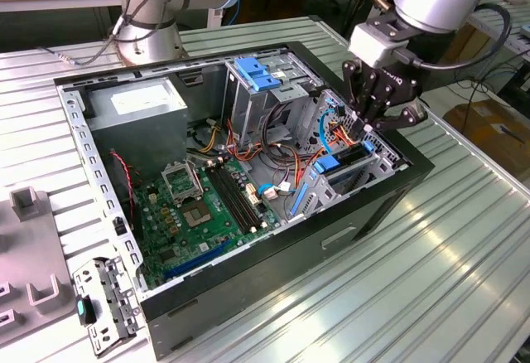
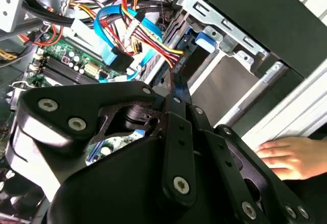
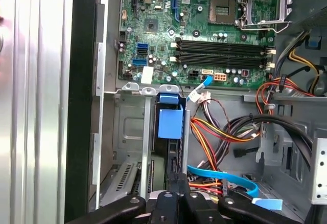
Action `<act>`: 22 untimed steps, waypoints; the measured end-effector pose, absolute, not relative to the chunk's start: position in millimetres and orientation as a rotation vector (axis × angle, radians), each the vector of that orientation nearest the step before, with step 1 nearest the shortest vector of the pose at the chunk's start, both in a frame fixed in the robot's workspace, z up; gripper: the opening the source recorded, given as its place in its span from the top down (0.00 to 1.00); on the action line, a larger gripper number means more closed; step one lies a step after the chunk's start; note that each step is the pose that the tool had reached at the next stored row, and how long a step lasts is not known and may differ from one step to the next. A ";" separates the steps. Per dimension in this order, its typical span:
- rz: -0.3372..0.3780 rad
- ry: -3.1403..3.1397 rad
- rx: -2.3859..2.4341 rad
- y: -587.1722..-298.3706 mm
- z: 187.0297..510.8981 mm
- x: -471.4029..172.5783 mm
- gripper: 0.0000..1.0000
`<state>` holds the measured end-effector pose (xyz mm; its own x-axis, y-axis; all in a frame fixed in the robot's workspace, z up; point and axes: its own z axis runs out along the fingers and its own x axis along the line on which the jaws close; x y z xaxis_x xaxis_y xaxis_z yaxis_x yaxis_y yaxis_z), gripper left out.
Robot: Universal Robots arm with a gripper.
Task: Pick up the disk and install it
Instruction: 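Insert the second disk wire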
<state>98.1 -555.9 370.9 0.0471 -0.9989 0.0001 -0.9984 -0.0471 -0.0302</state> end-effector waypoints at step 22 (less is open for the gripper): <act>0.002 2.197 -2.302 -503.4 392.6 103.9 0.89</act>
<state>103.9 -503.4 392.6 0.0474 -0.9985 0.0273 -0.9985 -0.0466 0.0300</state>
